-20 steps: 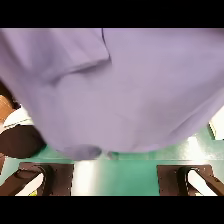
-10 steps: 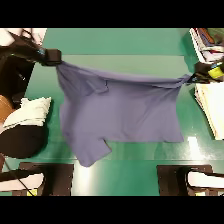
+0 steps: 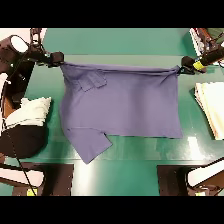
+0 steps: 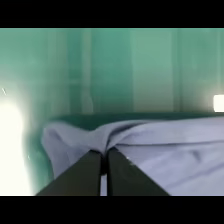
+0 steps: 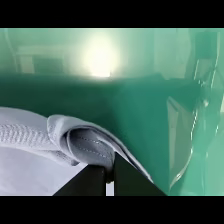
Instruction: Fold the shirts.
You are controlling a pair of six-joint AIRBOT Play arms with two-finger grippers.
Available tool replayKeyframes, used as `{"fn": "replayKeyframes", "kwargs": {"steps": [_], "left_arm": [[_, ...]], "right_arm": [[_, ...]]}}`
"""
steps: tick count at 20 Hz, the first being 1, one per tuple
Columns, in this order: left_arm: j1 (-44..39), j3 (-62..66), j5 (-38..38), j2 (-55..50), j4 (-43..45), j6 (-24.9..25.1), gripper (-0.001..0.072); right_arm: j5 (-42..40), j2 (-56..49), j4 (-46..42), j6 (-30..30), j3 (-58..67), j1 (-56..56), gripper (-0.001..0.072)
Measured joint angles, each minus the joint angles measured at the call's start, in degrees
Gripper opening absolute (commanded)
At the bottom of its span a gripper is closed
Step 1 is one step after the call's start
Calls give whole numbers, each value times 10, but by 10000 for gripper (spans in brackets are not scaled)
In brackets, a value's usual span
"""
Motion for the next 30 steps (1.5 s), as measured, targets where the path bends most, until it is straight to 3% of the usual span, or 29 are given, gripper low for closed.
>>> {"fn": "replayKeyframes", "kwargs": {"steps": [5,10,11,12,13,14,18,19,20,21,30], "left_arm": [[-7,-33,-64,-3,-24,37,27],[-16,-123,-71,-4,-34,46,28],[-15,-133,-68,-4,-34,45,31],[-13,-141,-66,-2,-34,41,228],[-9,-145,-66,1,-34,36,491],[-3,-146,-70,7,-33,32,530],[31,-156,-115,60,-16,23,529],[37,-166,-129,80,-6,22,530],[41,-184,-141,104,2,21,529],[43,-209,-151,130,9,17,529],[16,-544,-154,357,-42,-37,529]], "right_arm": [[21,4,-6,-1,-48,2,18],[27,13,-4,-1,-130,3,26],[28,13,-4,-1,-138,4,169],[30,15,-4,-1,-145,4,329],[33,18,-4,-1,-149,4,341],[38,23,-4,-1,-153,3,341],[56,76,-5,-17,-176,-15,350],[57,96,-5,-19,-190,-22,376],[59,118,-6,-21,-209,-30,470],[60,141,-7,-23,-232,-37,489],[2,283,-3,-28,-416,-42,488]]}}
